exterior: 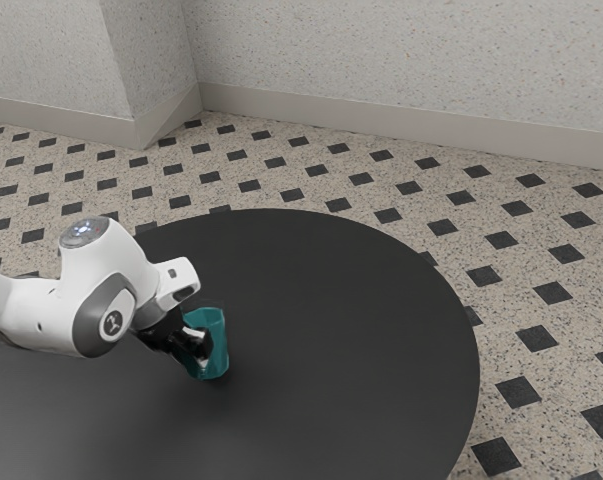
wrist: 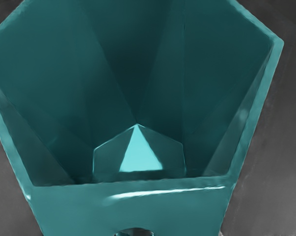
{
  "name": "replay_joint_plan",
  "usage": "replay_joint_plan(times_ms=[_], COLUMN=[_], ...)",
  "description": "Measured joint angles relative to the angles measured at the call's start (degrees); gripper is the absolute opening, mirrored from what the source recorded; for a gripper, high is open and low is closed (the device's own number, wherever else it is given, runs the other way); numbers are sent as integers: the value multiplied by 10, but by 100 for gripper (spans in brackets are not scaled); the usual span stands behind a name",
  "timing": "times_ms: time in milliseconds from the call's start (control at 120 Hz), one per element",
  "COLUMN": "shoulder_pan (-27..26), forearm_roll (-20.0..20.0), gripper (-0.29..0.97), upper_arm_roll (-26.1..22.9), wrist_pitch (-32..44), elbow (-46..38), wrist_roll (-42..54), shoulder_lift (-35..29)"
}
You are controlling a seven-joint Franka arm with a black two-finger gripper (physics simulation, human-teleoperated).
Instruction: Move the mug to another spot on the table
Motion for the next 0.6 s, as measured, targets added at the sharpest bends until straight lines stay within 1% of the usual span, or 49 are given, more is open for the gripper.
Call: replay_joint_plan(times_ms=[108, 233, 458, 600], shoulder_pan=[0, 0, 0, 0], forearm_roll=[0, -2, -8, -35], gripper=[45, 55, 64, 66], upper_arm_roll=[0, 0, -1, -1], wrist_pitch=[-2, -11, -51, -76], elbow=[0, -1, -9, -14], wrist_roll=[3, 6, -1, -9], shoulder_lift=[1, 2, 1, 0])
